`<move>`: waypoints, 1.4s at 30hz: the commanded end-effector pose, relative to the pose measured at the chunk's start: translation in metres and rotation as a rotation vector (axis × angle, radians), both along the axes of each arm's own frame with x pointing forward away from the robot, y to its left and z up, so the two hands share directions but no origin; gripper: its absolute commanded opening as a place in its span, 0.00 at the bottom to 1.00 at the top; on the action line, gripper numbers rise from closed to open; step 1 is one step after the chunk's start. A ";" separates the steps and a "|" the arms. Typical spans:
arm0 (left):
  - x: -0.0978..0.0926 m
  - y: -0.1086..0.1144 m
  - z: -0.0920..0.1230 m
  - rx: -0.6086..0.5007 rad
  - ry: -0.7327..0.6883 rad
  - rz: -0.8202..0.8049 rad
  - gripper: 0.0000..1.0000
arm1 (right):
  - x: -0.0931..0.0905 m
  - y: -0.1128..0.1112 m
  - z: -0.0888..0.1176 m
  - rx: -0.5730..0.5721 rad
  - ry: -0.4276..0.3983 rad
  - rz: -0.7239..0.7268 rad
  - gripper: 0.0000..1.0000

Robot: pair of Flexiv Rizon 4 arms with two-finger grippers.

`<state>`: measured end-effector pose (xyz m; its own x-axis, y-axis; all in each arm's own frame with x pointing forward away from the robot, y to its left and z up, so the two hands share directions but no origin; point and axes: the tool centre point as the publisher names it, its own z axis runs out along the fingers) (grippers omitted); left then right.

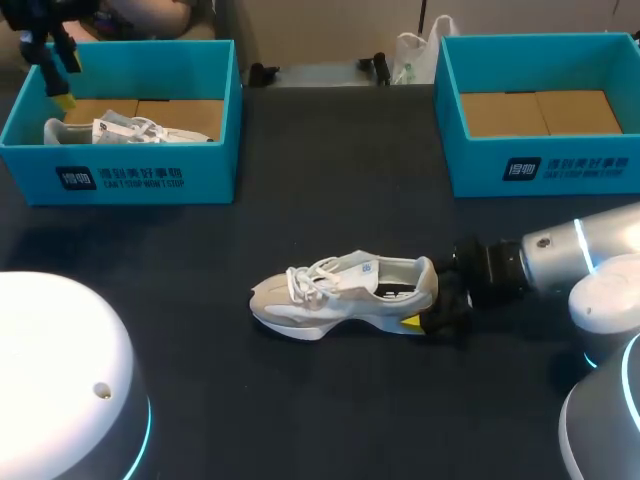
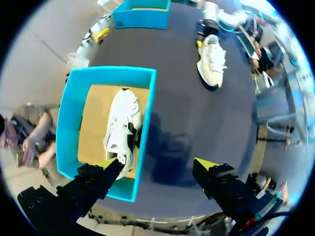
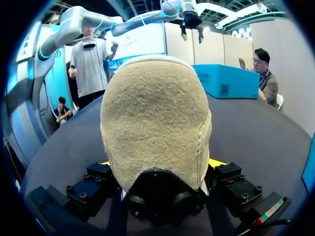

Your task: Take the shoe out of the shoebox, open the shoe tongue, remove and reinsert the insole, then place the shoe into the shoebox

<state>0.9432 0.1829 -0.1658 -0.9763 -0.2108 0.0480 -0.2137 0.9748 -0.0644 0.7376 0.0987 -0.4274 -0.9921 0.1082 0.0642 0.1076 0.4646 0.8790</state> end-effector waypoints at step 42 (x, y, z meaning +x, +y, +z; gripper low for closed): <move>-0.185 -0.264 -0.041 0.175 0.056 1.061 1.00 | -0.002 0.002 0.000 -0.004 0.000 -0.002 0.00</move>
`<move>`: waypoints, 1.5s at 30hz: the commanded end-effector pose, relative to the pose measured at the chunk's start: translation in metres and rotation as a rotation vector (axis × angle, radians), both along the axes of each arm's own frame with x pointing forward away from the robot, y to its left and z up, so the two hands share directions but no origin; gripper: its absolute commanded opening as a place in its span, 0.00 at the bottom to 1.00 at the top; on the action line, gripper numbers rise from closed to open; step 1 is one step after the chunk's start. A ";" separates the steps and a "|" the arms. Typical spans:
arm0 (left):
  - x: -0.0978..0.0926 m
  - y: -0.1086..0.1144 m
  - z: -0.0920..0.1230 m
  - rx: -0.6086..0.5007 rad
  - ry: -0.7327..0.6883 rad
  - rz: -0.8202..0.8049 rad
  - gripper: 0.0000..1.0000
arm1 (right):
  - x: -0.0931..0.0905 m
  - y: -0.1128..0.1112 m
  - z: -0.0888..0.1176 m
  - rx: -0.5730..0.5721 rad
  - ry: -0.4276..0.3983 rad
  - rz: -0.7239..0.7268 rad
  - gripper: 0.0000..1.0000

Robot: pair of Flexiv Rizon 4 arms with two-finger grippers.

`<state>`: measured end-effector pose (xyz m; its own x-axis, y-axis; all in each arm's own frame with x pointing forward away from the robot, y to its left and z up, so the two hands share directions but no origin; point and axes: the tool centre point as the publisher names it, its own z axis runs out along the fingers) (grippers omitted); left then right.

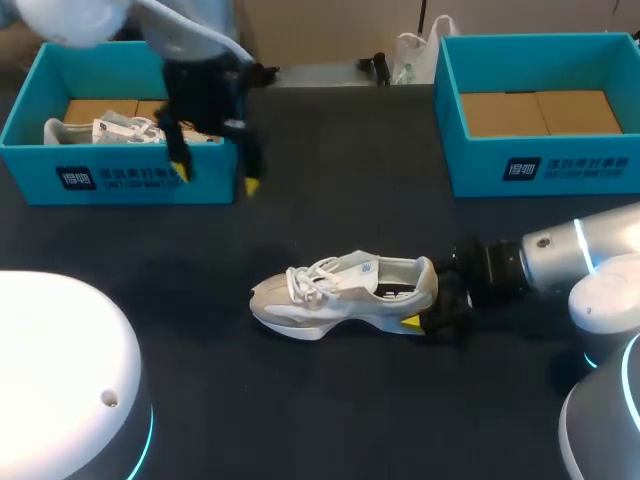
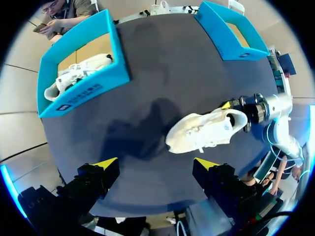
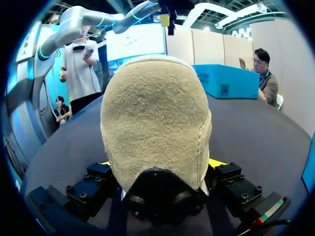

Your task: Take the shoe out of the shoebox, open the shoe tongue, remove and reinsert the insole, then place the shoe into the shoebox

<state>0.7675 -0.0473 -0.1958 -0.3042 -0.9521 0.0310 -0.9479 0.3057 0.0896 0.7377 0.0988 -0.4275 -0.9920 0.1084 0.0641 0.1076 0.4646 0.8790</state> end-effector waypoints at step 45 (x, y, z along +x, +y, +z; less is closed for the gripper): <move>-0.061 -0.175 -0.082 0.125 -0.123 0.144 1.00 | -0.002 0.002 0.000 -0.004 0.000 -0.002 0.00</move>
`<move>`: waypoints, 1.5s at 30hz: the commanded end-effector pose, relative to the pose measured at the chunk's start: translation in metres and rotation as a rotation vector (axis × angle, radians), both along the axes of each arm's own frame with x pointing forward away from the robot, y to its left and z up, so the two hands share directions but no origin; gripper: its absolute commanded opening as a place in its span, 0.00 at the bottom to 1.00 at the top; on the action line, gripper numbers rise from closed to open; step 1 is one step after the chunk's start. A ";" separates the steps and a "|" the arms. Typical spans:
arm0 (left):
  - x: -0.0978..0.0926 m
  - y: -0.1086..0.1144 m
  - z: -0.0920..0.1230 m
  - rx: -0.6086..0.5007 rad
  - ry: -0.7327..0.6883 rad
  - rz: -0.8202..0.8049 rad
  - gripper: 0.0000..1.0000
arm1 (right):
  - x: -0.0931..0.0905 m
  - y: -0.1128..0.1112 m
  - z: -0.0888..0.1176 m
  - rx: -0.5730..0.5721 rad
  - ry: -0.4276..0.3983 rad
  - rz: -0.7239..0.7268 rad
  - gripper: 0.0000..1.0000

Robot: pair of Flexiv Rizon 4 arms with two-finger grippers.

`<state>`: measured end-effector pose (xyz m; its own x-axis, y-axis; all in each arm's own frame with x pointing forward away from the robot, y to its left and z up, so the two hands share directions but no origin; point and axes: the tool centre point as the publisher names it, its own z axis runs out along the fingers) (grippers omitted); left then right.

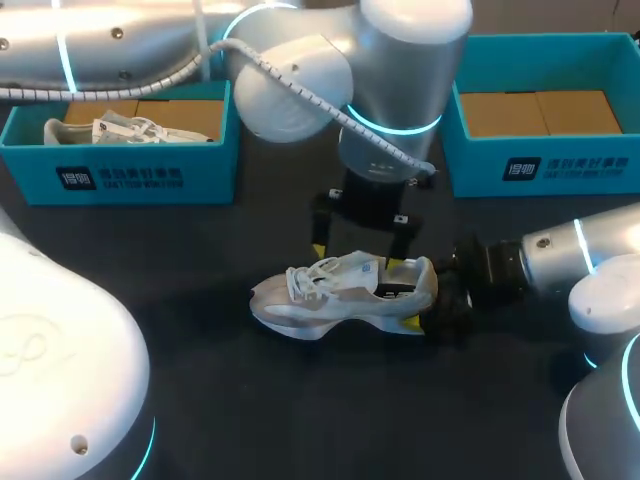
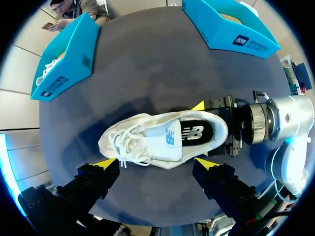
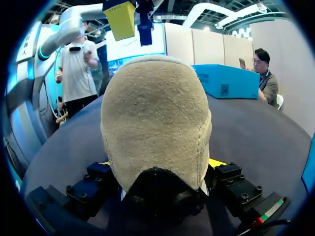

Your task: Take the shoe out of the shoebox, open the shoe tongue, remove and reinsert the insole, then place the shoe into the shoebox

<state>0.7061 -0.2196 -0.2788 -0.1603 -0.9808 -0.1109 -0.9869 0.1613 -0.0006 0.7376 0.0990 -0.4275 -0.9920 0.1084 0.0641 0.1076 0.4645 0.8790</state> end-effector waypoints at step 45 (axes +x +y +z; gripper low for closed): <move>0.013 -0.010 -0.042 0.080 -0.046 0.079 1.00 | -0.002 0.002 0.000 -0.004 0.000 -0.001 0.00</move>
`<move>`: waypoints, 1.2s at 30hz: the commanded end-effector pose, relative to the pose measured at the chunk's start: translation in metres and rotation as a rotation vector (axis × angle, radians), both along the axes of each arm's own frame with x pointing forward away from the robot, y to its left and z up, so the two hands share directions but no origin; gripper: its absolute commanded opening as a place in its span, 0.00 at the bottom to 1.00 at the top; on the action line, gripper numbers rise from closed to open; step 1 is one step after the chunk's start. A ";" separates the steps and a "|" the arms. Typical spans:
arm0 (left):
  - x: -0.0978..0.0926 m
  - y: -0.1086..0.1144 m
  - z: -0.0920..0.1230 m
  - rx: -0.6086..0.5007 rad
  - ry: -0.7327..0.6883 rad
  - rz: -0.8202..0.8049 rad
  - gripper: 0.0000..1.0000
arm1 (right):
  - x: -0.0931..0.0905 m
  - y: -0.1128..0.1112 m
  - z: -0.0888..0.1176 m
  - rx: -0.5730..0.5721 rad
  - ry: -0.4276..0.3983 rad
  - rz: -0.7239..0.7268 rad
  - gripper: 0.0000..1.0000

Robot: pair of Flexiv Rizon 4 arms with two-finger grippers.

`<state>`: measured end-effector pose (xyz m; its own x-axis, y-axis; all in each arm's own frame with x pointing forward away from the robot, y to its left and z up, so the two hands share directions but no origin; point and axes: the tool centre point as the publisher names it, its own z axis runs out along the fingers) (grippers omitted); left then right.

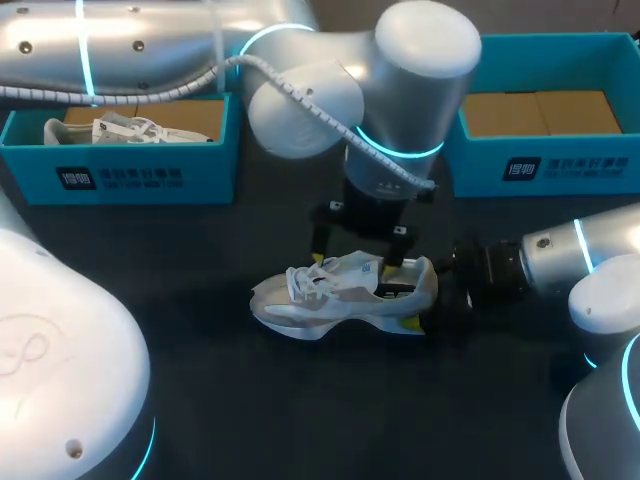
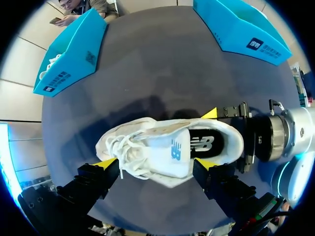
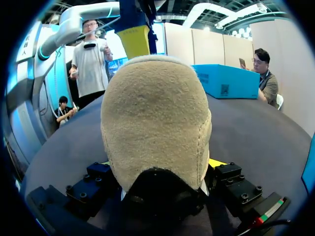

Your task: Take the shoe out of the shoebox, open the shoe tongue, remove and reinsert the insole, then place the shoe into the shoebox

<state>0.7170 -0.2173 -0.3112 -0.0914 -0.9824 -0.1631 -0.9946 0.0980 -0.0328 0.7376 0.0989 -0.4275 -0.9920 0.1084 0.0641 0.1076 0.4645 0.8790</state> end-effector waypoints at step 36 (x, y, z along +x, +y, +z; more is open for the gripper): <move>0.005 -0.005 -0.053 0.203 -0.020 0.084 1.00 | -0.002 0.002 0.000 -0.004 0.000 -0.001 0.00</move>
